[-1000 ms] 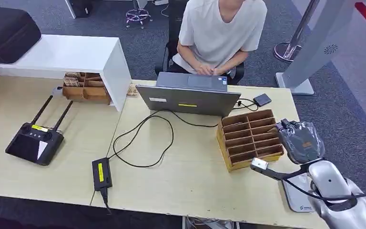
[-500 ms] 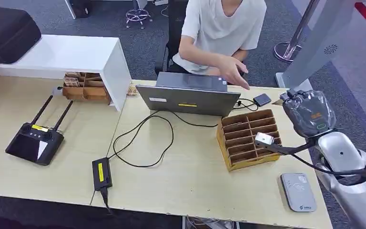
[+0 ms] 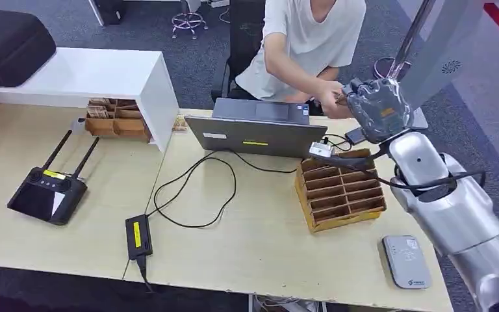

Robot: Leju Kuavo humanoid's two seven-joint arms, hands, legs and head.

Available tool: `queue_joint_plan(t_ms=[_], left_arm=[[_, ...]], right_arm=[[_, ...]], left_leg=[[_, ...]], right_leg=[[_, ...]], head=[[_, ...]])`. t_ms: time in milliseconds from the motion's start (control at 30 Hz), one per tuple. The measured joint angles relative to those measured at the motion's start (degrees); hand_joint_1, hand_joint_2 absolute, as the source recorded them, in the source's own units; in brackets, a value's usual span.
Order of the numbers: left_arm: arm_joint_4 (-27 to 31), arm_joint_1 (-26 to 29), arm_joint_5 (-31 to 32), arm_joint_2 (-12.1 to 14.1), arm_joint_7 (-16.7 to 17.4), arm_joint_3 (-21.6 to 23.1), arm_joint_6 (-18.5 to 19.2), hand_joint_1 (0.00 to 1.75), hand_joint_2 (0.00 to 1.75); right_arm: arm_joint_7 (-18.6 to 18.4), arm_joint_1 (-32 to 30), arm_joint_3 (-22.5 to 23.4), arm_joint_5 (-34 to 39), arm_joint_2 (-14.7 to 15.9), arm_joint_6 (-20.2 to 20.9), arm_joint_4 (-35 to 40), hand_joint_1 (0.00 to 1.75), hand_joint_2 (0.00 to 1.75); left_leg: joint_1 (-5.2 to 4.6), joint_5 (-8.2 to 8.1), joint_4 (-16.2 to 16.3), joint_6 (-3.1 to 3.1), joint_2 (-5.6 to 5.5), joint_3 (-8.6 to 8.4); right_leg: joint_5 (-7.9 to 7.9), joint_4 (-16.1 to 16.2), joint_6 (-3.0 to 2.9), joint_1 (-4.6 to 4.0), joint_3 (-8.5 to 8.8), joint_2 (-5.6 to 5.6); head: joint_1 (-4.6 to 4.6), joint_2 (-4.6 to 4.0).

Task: Pass the card to the sensor for recognition and then transmit it.

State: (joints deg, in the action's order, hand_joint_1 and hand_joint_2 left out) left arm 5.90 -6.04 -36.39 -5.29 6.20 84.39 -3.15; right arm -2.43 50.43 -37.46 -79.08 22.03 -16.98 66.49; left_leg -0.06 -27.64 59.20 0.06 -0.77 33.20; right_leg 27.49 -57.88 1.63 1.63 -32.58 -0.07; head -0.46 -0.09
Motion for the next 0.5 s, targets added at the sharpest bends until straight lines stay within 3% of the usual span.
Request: queue_joint_plan(t_ms=[100,500], left_arm=[[0.0,0.7,1.6,0.1,-6.8,0.2,-2.6,0.0,1.75],[-0.4,0.5,1.9,0.1,-6.5,0.2,-1.2,0.0,1.75]], right_arm=[[0.0,0.9,-1.3,0.2,-1.1,0.0,-1.3,1.75,1.75],[-0.1,1.5,-3.4,0.4,-3.6,-0.2,-3.6,1.75,1.75]], left_leg=[[-0.04,0.0,0.0,0.0,-0.06,0.02],[-0.18,0.01,0.0,0.02,-0.19,0.04]], right_leg=[[0.0,0.0,0.0,0.03,-0.05,0.0],[0.0,0.0,0.01,0.16,-0.03,-0.09]], head=[[-0.04,0.0],[0.0,0.0]])
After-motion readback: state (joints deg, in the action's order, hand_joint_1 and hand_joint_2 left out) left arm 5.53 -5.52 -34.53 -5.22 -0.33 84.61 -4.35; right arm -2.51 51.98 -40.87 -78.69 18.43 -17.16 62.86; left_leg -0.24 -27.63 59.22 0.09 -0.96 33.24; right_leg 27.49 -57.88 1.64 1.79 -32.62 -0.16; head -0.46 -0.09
